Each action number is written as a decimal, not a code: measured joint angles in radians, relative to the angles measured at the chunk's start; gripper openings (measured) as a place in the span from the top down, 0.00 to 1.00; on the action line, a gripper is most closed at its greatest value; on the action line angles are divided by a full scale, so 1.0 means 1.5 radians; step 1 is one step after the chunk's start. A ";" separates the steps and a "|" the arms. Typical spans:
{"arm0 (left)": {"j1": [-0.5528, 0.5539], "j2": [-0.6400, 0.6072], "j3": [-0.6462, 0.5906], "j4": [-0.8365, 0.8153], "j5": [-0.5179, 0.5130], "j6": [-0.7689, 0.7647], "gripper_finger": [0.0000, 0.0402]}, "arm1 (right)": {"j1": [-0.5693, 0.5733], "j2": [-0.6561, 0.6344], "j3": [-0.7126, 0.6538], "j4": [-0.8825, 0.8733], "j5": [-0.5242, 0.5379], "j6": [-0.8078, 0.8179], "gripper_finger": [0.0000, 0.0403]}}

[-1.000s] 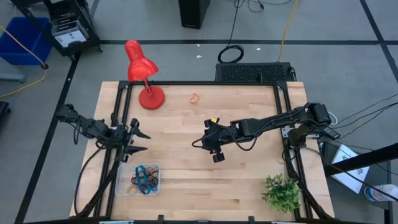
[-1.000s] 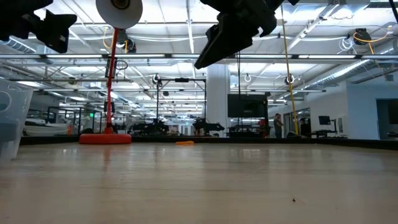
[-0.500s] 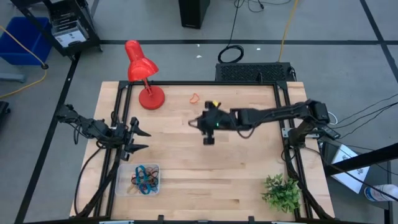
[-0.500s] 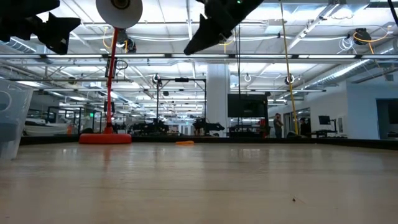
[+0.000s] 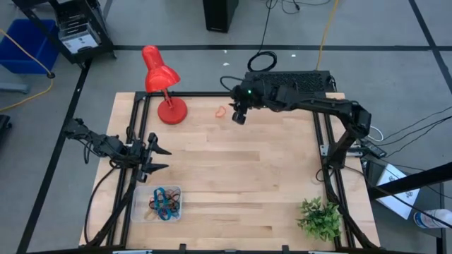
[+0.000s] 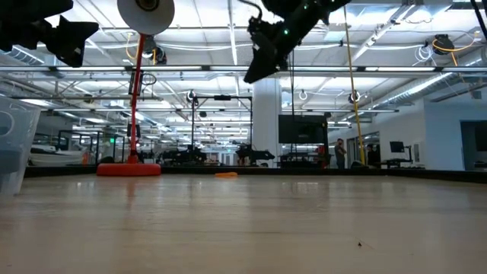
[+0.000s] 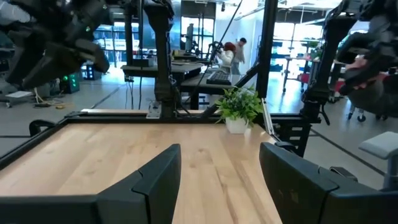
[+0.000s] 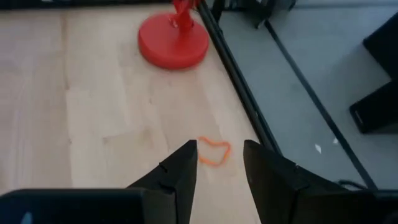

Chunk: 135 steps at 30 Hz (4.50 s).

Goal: Pick and place rubber bands into bin
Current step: Put the orange rubber band into the transparent bin

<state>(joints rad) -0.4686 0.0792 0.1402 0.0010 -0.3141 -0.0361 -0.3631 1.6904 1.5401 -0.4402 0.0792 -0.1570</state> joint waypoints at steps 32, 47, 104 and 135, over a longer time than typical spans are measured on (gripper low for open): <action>0.002 0.001 0.000 -0.014 0.001 -0.003 0.44 | -0.104 0.312 0.173 -0.024 -0.091 -0.007 0.69; 0.002 0.001 0.000 -0.018 0.004 -0.012 0.44 | -0.124 0.362 0.173 -0.013 -0.160 0.063 0.69; 0.002 0.001 0.000 0.047 -0.002 -0.002 0.44 | -0.125 0.362 0.184 -0.013 -0.189 0.474 0.69; 0.002 0.001 0.000 -0.033 -0.001 -0.104 0.44 | -0.134 0.362 0.082 0.139 -0.087 0.485 0.69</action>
<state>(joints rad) -0.4652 0.0801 0.1402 -0.0490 -0.3153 -0.1925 -0.5636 2.2330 1.6627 -0.2309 -0.0507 0.5703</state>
